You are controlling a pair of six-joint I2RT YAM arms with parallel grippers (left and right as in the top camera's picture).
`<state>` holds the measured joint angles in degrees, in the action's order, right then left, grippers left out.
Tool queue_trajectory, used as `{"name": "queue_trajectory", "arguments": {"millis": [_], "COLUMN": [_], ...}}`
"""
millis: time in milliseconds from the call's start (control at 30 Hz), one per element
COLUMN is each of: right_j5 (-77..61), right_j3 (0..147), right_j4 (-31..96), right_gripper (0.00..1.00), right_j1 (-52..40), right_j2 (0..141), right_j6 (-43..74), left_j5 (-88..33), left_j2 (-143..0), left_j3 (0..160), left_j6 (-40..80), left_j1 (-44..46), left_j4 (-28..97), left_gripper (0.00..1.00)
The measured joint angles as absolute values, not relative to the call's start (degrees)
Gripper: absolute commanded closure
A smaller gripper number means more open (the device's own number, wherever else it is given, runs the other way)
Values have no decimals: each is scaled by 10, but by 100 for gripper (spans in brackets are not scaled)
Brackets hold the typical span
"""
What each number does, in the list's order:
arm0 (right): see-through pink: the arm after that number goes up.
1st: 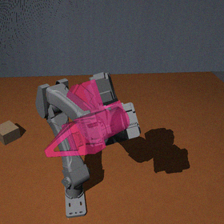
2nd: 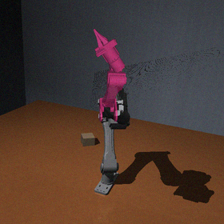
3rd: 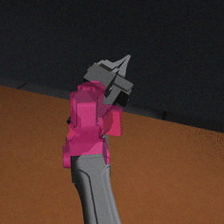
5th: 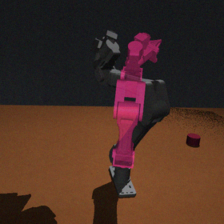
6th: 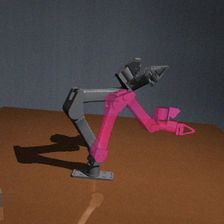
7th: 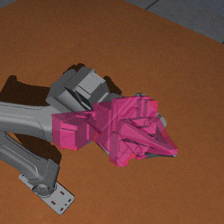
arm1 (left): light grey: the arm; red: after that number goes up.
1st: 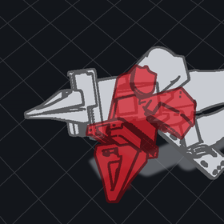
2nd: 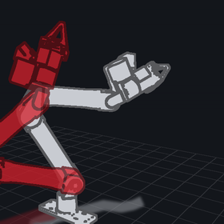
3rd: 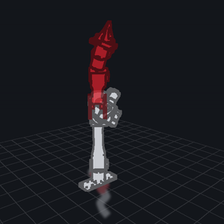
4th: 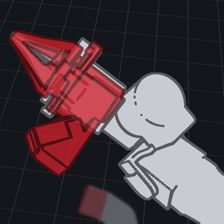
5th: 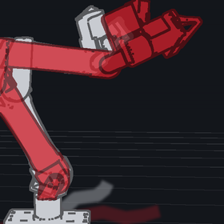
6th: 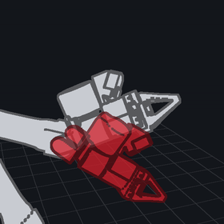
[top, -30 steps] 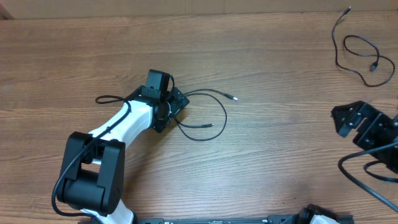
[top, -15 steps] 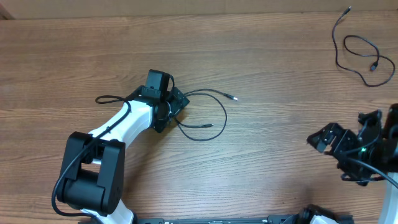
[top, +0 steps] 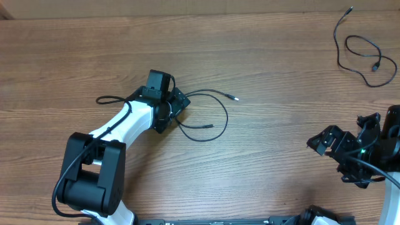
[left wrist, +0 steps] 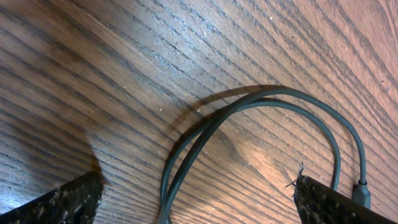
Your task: Untangle cables
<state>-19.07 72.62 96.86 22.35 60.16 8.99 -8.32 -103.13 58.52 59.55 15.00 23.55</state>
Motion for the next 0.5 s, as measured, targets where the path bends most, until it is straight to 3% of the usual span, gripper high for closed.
{"name": "queue_trajectory", "arguments": {"millis": [500], "right_j5": [-186], "right_j3": [726], "right_j4": [970], "right_gripper": [0], "right_j1": [223], "right_j2": [602], "right_j6": [90], "left_j5": [-83], "left_j2": [-1031], "left_j3": [585], "left_j6": [595], "left_j1": [150], "left_j4": [236], "left_gripper": [0]}}
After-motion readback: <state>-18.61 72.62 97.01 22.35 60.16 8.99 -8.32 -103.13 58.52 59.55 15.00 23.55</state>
